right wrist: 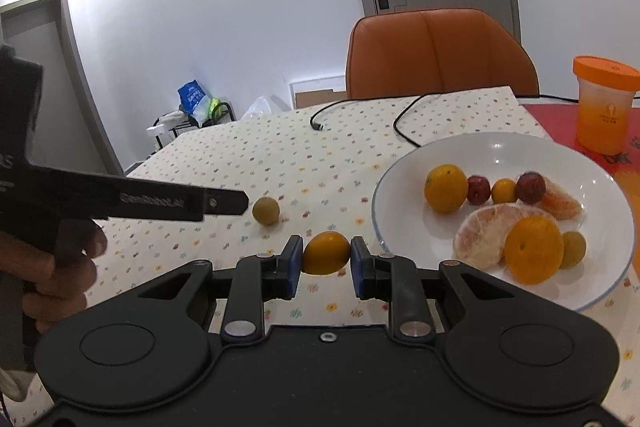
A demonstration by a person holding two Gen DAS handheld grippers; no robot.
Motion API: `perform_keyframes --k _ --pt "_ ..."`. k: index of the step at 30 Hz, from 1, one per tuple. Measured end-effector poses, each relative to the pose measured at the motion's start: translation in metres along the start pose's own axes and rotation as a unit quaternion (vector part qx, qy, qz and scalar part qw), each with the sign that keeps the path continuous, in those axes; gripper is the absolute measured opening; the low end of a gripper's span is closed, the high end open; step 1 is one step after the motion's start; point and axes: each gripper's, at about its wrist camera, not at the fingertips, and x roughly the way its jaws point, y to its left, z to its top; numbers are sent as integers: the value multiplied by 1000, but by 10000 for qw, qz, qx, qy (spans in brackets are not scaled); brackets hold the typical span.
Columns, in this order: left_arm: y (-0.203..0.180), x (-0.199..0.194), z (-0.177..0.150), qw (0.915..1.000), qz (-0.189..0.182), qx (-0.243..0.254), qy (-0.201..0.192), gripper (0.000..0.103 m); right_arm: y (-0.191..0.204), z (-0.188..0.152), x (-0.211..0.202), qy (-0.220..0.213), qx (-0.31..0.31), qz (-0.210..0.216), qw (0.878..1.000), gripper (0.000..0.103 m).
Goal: Organize fruits
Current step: 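Grasp the kumquat with the right gripper while the left gripper grasps the green plum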
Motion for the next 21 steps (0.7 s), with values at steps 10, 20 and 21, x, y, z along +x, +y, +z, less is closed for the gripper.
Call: perform_keyframes --k 10,20,21 --pt "-1 35 1 9996 75 57 251 44 -15 10 2 -135 150 52 9998 24" --pt "-3 40 2 9996 0 121 248 24 -17 13 4 -78 224 168 9996 24" --pt "-3 37 2 9997 -19 120 234 24 -18 13 4 -78 221 145 9996 24"
